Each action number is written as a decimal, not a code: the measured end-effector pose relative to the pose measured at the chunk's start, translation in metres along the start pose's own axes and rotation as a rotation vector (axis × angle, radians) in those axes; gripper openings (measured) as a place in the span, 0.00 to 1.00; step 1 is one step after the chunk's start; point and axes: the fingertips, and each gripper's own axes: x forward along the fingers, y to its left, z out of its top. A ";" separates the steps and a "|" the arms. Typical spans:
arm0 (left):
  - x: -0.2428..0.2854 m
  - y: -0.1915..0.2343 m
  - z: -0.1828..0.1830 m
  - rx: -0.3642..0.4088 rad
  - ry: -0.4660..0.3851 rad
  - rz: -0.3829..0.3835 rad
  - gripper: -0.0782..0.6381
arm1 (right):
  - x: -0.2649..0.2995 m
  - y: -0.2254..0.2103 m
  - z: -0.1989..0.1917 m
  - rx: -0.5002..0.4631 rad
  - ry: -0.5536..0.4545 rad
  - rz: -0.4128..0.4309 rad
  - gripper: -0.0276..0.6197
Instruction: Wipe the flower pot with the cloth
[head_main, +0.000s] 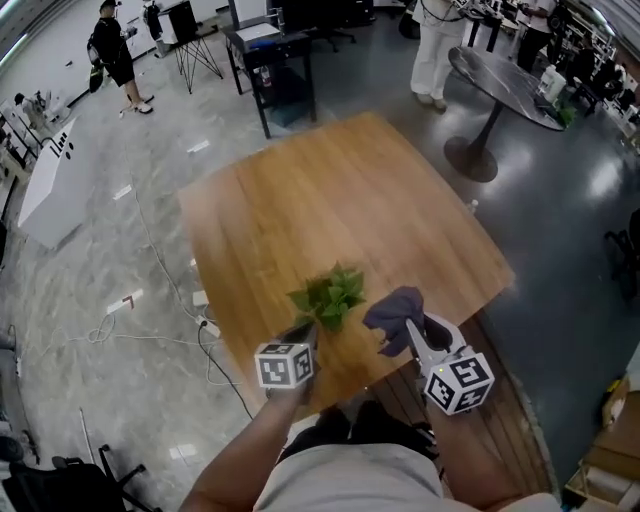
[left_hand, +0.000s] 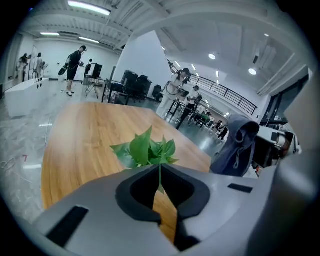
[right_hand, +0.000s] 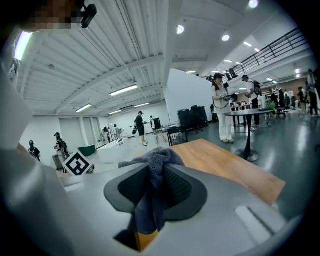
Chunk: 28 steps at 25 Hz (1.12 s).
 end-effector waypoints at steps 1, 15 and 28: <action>0.007 0.005 -0.001 -0.004 0.017 -0.002 0.12 | 0.003 -0.004 -0.006 0.011 0.014 -0.012 0.17; 0.092 0.048 -0.012 -0.088 0.190 0.037 0.18 | 0.072 -0.071 -0.061 0.077 0.145 -0.019 0.17; 0.135 0.059 -0.005 -0.099 0.277 0.003 0.25 | 0.171 -0.127 -0.142 0.245 0.251 -0.011 0.17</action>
